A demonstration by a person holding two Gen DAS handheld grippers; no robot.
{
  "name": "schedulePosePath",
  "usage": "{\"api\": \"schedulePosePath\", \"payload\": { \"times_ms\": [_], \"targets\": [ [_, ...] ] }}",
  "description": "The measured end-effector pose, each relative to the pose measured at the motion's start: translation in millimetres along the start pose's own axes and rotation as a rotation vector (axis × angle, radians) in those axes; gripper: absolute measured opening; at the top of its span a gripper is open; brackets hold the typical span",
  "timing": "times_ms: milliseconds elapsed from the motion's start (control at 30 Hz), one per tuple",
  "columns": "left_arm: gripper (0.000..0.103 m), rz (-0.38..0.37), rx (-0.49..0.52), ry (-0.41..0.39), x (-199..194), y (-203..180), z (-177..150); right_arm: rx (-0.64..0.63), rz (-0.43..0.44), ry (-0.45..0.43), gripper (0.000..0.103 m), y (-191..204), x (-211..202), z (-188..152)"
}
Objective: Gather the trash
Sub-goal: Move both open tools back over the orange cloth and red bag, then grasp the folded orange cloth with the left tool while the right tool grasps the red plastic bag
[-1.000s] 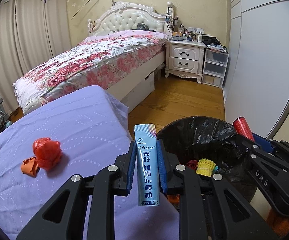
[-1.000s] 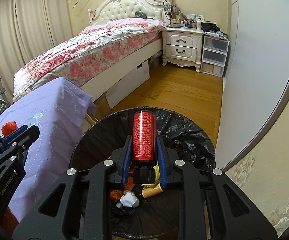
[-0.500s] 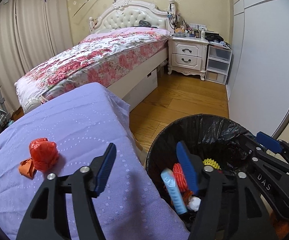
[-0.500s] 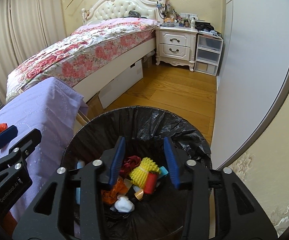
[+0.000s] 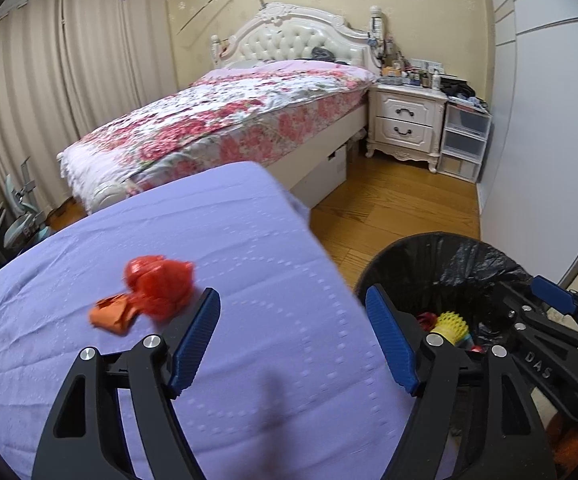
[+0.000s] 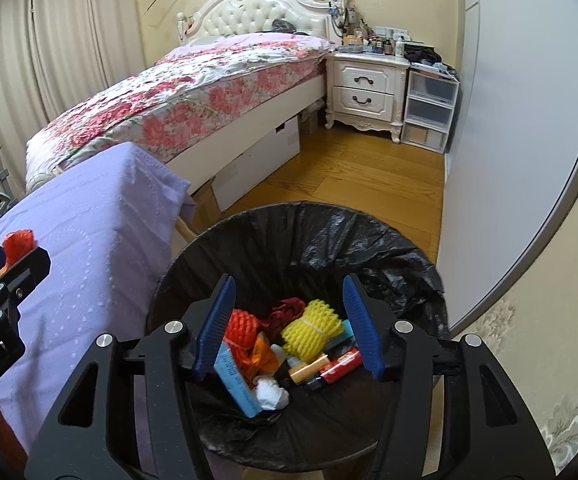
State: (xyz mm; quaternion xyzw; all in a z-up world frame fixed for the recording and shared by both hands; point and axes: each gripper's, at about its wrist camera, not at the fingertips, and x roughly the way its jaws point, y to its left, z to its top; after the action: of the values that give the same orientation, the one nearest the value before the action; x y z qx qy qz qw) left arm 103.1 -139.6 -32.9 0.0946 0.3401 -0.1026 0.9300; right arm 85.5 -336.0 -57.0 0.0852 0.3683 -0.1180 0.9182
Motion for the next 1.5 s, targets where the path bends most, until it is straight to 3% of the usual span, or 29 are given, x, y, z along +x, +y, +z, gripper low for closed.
{"api": "schedulePosePath", "payload": {
  "times_ms": [467,567,767,1100,1167,1233,1500],
  "targets": [
    [0.075,0.206,-0.161,0.123,6.5,106.5,-37.4,-0.128,0.179,0.043,0.06,88.2,-12.9,-9.3],
    [0.075,0.207,-0.184,0.162,14.9,119.2,-35.6,-0.169,0.202,0.058,0.066,109.7,-10.6,-7.3],
    [0.075,0.194,-0.168,0.193,31.1,128.1,-28.5,-0.253,0.21,0.105,0.066,147.9,3.4,-5.0],
    [0.076,0.127,-0.19,0.22,50.3,148.0,-19.4,-0.274,0.192,0.125,0.068,168.5,18.2,2.4],
    [0.062,0.087,-0.201,0.214,49.7,150.4,-20.0,-0.278,0.188,0.125,0.068,170.4,18.6,2.5],
    [0.056,0.079,-0.178,0.202,47.8,147.4,-20.0,-0.28,0.186,0.125,0.068,170.4,19.9,3.0],
    [0.055,0.084,-0.188,0.19,39.2,151.5,-24.2,-0.295,0.195,0.123,0.068,180.1,19.0,1.8]
  ]
}}
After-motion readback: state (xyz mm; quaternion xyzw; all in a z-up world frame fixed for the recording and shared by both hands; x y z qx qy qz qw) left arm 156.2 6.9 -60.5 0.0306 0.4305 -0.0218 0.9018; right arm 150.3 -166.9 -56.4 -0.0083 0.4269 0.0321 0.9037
